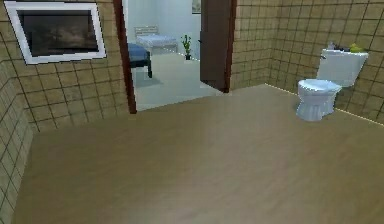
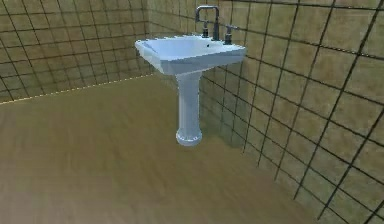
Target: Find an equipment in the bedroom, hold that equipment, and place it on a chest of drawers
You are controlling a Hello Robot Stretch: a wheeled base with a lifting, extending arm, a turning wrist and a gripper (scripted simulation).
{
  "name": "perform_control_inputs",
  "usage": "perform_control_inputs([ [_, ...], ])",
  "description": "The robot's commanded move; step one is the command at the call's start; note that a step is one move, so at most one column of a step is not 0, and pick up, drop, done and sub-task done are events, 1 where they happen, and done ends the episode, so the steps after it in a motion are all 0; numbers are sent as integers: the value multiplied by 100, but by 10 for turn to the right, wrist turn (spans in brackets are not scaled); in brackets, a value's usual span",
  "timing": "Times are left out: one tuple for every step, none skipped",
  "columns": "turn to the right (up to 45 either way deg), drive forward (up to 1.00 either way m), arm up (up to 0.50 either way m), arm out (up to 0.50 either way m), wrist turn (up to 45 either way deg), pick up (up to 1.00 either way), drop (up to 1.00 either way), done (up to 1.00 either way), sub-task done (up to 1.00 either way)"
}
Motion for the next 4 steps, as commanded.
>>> perform_control_inputs([
  [0, 100, 0, 0, 0, 0, 0, 0, 0],
  [-30, 0, 0, 0, 0, 0, 0, 0, 0],
  [0, 100, 0, 0, 0, 0, 0, 0, 0],
  [0, 100, 0, 0, 0, 0, 0, 0, 0],
])
